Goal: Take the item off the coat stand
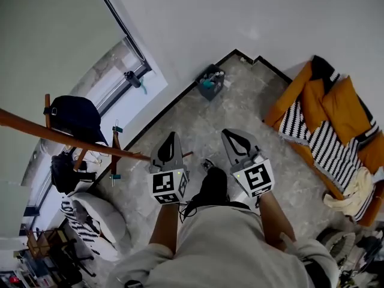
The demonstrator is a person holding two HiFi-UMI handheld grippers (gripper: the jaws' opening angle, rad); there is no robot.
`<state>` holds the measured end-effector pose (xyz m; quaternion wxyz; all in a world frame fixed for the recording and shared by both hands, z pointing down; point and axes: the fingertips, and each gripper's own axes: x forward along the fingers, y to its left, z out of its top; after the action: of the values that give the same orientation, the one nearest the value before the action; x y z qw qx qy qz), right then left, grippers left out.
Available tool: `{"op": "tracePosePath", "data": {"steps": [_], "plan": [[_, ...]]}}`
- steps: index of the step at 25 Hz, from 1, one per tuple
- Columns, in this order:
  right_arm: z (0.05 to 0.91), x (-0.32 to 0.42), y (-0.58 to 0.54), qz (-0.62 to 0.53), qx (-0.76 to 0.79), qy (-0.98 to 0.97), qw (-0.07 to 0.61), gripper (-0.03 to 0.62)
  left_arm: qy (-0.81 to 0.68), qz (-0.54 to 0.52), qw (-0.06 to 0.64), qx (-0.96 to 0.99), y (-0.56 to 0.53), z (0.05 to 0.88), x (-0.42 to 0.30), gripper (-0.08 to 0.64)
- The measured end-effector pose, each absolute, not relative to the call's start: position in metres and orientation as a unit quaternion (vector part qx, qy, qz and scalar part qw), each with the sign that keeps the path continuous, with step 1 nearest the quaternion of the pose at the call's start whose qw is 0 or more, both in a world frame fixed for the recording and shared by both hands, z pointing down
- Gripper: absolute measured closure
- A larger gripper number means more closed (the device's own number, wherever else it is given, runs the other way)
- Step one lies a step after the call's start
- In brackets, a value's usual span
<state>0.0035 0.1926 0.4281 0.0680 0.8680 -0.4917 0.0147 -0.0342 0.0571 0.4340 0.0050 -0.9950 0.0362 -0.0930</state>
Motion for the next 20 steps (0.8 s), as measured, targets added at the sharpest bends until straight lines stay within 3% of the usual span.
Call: {"op": "tracePosePath", "data": {"steps": [14,20], "plan": [[0.414,0.184,0.091,0.037,0.853,-0.506,0.122,0.586,0.037,-0.082,-0.035,-0.995,-0.043,0.43,0.153,0.549],[0.413,0.224,0.021,0.035,0.836,-0.537,0.108,0.586,0.046,-0.076,-0.042,-0.995,-0.091,0.431,0.191,0.549]]}}
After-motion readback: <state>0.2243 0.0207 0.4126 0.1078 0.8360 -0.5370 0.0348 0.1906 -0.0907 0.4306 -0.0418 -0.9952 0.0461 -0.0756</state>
